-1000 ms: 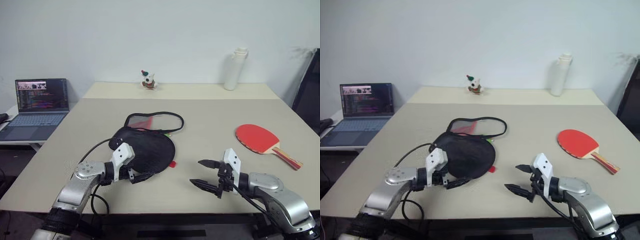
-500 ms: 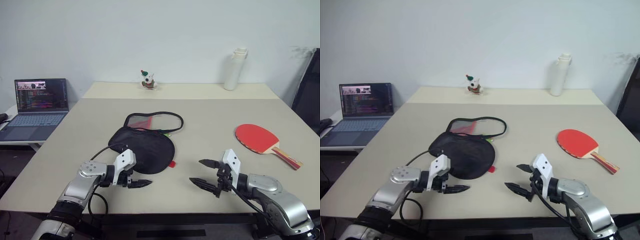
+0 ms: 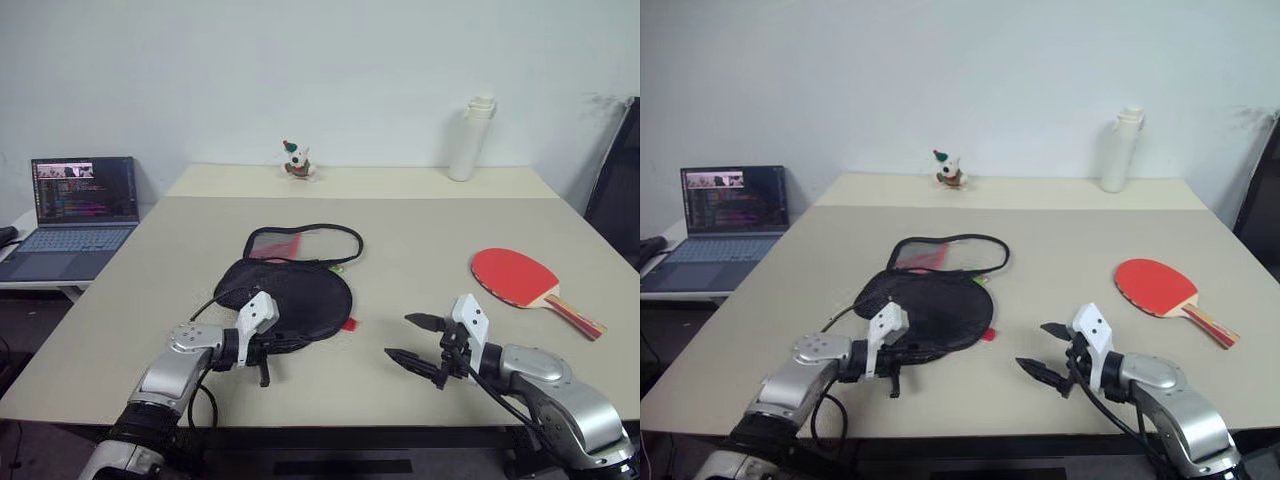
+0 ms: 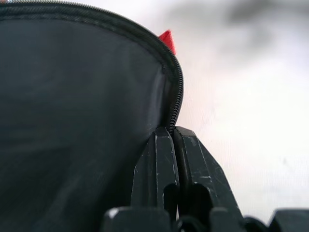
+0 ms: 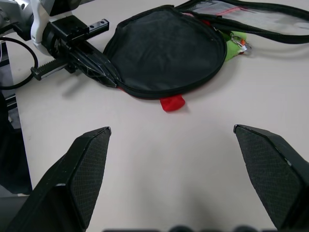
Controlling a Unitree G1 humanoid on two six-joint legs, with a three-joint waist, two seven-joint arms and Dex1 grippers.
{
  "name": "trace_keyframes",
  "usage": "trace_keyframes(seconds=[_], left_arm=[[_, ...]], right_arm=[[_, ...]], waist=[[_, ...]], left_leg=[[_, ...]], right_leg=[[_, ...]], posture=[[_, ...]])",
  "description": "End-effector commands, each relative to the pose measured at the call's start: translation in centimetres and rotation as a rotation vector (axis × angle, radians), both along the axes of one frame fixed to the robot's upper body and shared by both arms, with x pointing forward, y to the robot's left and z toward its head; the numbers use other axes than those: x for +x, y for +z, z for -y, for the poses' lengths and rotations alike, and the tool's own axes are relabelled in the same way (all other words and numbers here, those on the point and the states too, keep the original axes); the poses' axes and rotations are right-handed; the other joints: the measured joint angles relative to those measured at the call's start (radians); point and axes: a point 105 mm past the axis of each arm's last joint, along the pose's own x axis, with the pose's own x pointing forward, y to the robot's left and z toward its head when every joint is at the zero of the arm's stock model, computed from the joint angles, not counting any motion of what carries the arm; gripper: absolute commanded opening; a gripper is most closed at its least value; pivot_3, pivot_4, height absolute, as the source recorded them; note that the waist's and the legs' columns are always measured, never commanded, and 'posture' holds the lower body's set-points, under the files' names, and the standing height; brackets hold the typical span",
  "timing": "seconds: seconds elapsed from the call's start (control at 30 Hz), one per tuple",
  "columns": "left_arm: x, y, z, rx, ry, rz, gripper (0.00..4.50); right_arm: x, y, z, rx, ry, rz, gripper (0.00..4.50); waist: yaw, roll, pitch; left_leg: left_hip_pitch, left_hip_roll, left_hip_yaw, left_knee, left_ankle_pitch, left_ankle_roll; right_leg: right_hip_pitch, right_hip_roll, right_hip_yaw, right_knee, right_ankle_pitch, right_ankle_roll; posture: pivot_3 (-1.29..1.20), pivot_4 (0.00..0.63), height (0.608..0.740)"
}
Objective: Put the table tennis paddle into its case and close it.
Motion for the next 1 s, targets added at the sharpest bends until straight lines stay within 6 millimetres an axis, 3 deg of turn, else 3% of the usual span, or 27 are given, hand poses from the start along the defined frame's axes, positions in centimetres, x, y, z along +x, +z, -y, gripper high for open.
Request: trace_keyframes(seconds=[0.03, 0.2, 0.33, 0.53, 0.67, 0.77, 0.9, 1.0], left_arm=[[0.6, 1.6, 2.4, -0.039, 0.02, 0.056, 0.06], [1.8, 2.1, 7.2, -0.138, 0.06, -0.001, 0.06], [3.8, 2.5, 11.9, -0.175, 0.08, -0.001, 0.06], [7.6, 3.3, 14.5, -0.168, 0.226, 0.052, 0.06], [8.3, 3.8, 15.1, -0.183, 0.233, 0.055, 0.06], [7.6, 4.0, 14.6, -0.202, 0.188, 0.04, 0.7], [6.1, 4.7, 12.7, -0.22, 0.132, 0.049, 2.11], [3.2, 4.8, 10.0, -0.215, 0.003, 0.028, 3.15]], right_arm=[[0.1, 1.3, 0.9, -0.004, -0.026, 0.054, 4.5], [0.3, 1.5, 2.8, -0.031, -0.06, 0.054, 4.5], [0.3, 1.6, 3.8, -0.053, -0.072, 0.053, 4.5], [0.1, 1.6, 4.1, -0.063, -0.079, 0.057, 4.5], [0.0, 1.5, 3.9, -0.059, -0.078, 0.056, 4.5], [-0.1, 1.4, 3.8, -0.048, -0.078, 0.047, 4.5], [0.1, 1.5, 3.5, -0.024, -0.079, 0.032, 4.5], [0.6, 1.7, 3.3, 0.005, -0.092, 0.022, 4.5]], waist=[[0.0, 0.0, 0.0], [0.004, 0.0, 0.0], [0.008, -0.001, 0.0], [-0.001, -0.001, 0.0], [-0.002, -0.001, 0.0], [-0.002, -0.001, 0.0], [-0.004, -0.001, 0.0], [-0.007, -0.001, 0.0]], left_leg=[[0.0, 0.0, 0.0, 0.0, 0.0, 0.0], [0.0, -0.001, 0.0, 0.001, 0.0, 0.0], [0.0, -0.003, 0.0, 0.002, 0.0, 0.0], [0.0, -0.006, 0.001, 0.001, 0.0, 0.0], [0.0, -0.005, 0.001, 0.001, 0.0, 0.0], [0.0, -0.005, 0.001, 0.001, 0.0, 0.0], [0.001, -0.003, 0.001, 0.001, 0.0, 0.0], [0.001, -0.002, 0.0, 0.0, 0.0, 0.0]], right_leg=[[0.0, 0.0, 0.0, 0.0, 0.0, 0.0], [0.001, 0.0, 0.0, 0.0, 0.001, 0.001], [0.003, 0.0, 0.0, -0.001, 0.001, 0.002], [0.002, 0.002, 0.0, -0.001, 0.001, 0.002], [0.002, 0.003, 0.0, -0.001, 0.001, 0.002], [0.002, 0.003, 0.0, -0.001, 0.001, 0.002], [0.002, 0.003, 0.001, -0.001, 0.001, 0.002], [0.001, 0.003, 0.001, 0.0, 0.001, 0.002]], posture=[[0.0, 0.15, 0.74], [0.0, 0.15, 0.74], [0.0, 0.15, 0.74], [0.0, 0.15, 0.74], [0.0, 0.15, 0.74], [0.0, 0.15, 0.74], [0.0, 0.15, 0.74], [0.0, 0.15, 0.74]])
